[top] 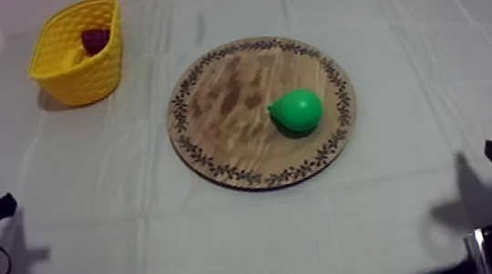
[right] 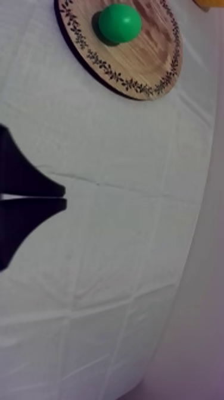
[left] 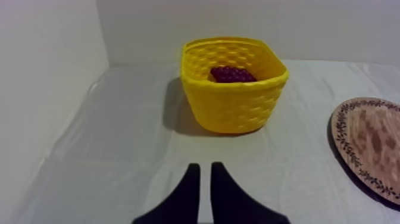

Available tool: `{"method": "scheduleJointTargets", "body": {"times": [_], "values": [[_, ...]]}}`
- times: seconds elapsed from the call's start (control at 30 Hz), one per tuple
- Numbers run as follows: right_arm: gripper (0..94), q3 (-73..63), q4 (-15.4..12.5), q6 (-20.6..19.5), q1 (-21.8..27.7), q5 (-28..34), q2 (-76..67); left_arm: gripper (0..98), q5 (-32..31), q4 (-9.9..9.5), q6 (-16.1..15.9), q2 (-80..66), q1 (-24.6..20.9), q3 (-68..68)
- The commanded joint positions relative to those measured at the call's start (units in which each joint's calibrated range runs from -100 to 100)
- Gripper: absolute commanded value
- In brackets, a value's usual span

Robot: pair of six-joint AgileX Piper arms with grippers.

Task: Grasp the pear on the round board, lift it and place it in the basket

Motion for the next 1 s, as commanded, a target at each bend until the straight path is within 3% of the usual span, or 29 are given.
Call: {"method": "scheduleJointTargets", "body": {"times": [0.0, 0.6, 0.97], "values": [[0.5, 0.05, -0.02, 0.0, 0.01, -0.01, 0.01, 0.0, 1.08, -0.75, 0.89, -0.27, 3.71, 0.0], [0.5, 0.05, -0.02, 0.0, -0.06, -0.01, 0.01, 0.0, 0.74, -0.77, 0.73, -0.27, 3.71, -0.17], [0.5, 0.05, -0.02, 0.0, -0.05, -0.01, 0.01, 0.0, -0.67, -2.23, 2.5, 3.57, 3.53, -5.41]]}}
